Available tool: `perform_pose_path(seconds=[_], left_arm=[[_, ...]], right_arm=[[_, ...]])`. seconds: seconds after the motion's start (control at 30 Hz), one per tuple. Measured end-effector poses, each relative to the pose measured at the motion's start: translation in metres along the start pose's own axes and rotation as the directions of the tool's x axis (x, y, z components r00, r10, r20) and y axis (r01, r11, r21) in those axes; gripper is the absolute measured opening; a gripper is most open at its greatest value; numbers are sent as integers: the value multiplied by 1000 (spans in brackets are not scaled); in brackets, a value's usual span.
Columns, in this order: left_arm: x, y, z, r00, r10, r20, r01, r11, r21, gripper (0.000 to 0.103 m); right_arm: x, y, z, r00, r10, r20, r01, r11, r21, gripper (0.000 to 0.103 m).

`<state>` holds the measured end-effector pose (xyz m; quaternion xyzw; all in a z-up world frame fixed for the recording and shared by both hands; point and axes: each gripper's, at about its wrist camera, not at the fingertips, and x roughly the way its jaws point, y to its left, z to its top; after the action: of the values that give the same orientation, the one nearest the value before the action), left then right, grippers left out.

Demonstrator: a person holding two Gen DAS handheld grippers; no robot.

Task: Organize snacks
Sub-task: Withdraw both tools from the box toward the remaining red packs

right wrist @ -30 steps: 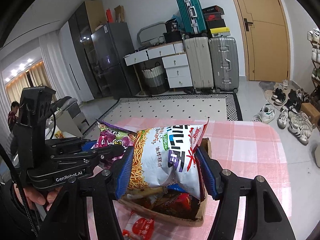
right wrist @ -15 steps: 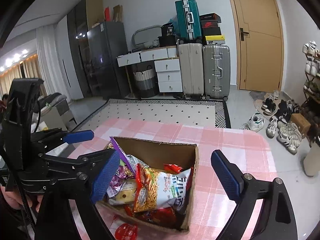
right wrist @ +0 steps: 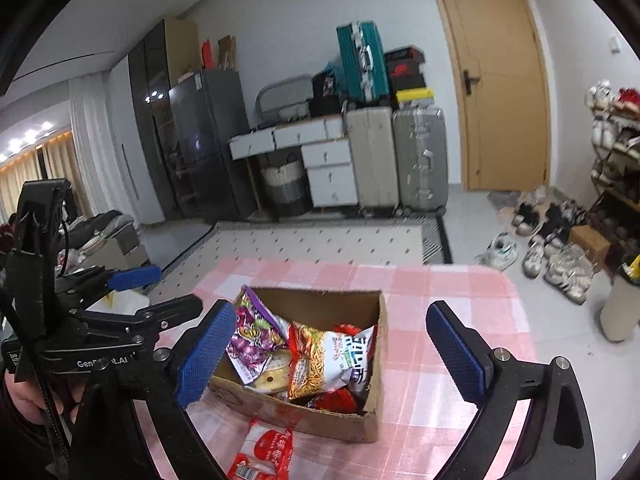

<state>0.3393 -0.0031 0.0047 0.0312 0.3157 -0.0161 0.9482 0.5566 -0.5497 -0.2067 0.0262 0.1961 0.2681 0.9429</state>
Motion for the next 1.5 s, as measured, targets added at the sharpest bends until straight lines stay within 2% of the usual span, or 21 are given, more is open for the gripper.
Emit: perform_pose_path(seconds=[0.23,0.5,0.67,0.8,0.97,1.17,1.5], left_arm=[[-44,5,-14,1000,14,13,-14,1000,-19,84],[-88,16,-42,1000,11,29,-9,998,-58,88],[-113,21,-67,999,20,48,-16,996,-84,102],[-128,25,-89,998,26,57,-20,994,-108,102],[-129,31,-118,1000,6,30,-2,988,-153,102],[-118,29,-153,1000,13,-18,-16,984,-180,102],[-79,36,-179,996,4,-90,-23,978,-207,102]], right_arm=[[-44,26,-7,999,11,38,-10,1000,-23,100],[-82,39,-37,999,30,42,-30,1000,8,101],[-100,45,-59,999,26,46,-28,999,43,101],[-105,48,-79,999,38,21,-39,996,83,101],[-102,51,-107,999,33,-23,-31,994,107,101],[-89,55,-135,996,35,-79,-25,991,129,101],[-41,57,-166,979,55,-197,-27,990,142,101]])
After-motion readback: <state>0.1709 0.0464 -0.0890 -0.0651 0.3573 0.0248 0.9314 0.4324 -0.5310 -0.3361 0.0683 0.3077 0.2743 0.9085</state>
